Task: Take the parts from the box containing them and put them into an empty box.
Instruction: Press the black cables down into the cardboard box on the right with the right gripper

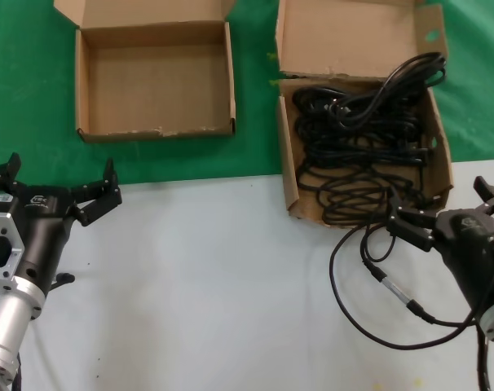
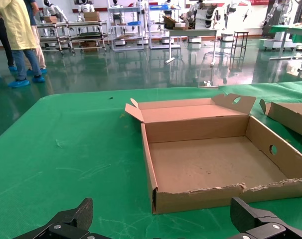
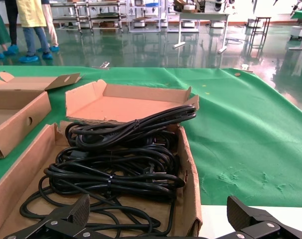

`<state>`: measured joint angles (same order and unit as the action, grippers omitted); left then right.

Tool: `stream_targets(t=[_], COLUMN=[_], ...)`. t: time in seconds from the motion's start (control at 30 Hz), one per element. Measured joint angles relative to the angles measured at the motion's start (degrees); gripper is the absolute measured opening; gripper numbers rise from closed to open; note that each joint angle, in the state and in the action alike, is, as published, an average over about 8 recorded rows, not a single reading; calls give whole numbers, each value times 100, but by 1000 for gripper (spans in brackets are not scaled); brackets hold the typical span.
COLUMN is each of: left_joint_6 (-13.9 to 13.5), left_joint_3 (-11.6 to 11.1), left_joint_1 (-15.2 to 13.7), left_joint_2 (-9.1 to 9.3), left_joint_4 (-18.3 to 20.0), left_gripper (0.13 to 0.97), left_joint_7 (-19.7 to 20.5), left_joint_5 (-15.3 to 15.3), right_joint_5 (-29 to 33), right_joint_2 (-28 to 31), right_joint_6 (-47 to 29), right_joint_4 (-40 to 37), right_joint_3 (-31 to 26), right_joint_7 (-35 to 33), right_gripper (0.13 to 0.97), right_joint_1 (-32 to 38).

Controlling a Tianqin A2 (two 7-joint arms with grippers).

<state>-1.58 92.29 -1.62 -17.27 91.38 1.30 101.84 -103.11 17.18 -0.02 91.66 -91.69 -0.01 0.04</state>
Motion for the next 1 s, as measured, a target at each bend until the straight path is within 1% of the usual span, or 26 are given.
stream_targets(t=[0.8, 1.0], left_joint_6=[0, 0], left_joint_3=[0, 0], left_joint_1=[0, 0], left_joint_2=[0, 0], left_joint_4=[0, 0], left_gripper=[966, 966], left_joint_7=[0, 0], left_joint_5=[0, 0], right_joint_5=[0, 106], right_joint_2=[9, 85], right_joint_6=[2, -76], right_joint_4=[2, 77], right_joint_3=[-4, -29], right_joint_7=[0, -131], right_gripper=[966, 966], right_joint_1=[-2, -46])
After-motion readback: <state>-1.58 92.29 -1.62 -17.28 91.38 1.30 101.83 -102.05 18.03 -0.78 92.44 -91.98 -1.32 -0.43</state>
